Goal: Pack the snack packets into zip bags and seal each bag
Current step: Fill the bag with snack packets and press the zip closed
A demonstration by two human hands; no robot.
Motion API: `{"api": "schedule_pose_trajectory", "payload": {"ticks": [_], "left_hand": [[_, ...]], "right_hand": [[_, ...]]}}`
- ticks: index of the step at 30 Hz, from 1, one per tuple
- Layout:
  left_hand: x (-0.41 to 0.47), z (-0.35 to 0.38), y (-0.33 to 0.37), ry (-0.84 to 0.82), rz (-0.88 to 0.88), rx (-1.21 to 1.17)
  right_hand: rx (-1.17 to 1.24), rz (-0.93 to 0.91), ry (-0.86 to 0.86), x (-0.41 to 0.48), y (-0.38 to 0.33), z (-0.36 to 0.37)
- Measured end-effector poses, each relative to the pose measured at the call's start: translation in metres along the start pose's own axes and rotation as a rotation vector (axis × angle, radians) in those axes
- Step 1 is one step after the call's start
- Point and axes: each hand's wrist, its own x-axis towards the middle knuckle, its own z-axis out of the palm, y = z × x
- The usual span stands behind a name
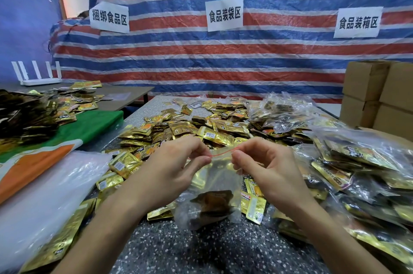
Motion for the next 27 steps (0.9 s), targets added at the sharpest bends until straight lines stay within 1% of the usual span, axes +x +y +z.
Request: {"api": "schedule_pose_trajectory", "payload": {"ticks": [5, 11, 15, 21, 27], "left_hand": [[0.001, 0.005, 0.008, 0.047, 0.041, -0.040], [0.003, 0.009, 0.011, 0.079, 0.008, -0.097], [0.006, 0.013, 0.013, 0.096, -0.008, -0.094], [0.007, 0.014, 0.013, 0.118, 0.021, -0.062], [0.006, 0.014, 0.014, 0.144, 0.049, -0.016]], "right_hand": [[-0.046, -0.038, 0.006, -0.001, -0.001, 0.005], [-0.092, -0.040, 0.036, -0.003, 0.000, 0.008], [-0.111, -0.044, 0.007, -0.004, -0.001, 0.010], [-0.073, -0.056, -0.031, -0.006, -0.004, 0.012], [-0.103, -0.069, -0.097, -0.005, -0.003, 0.012]]}}
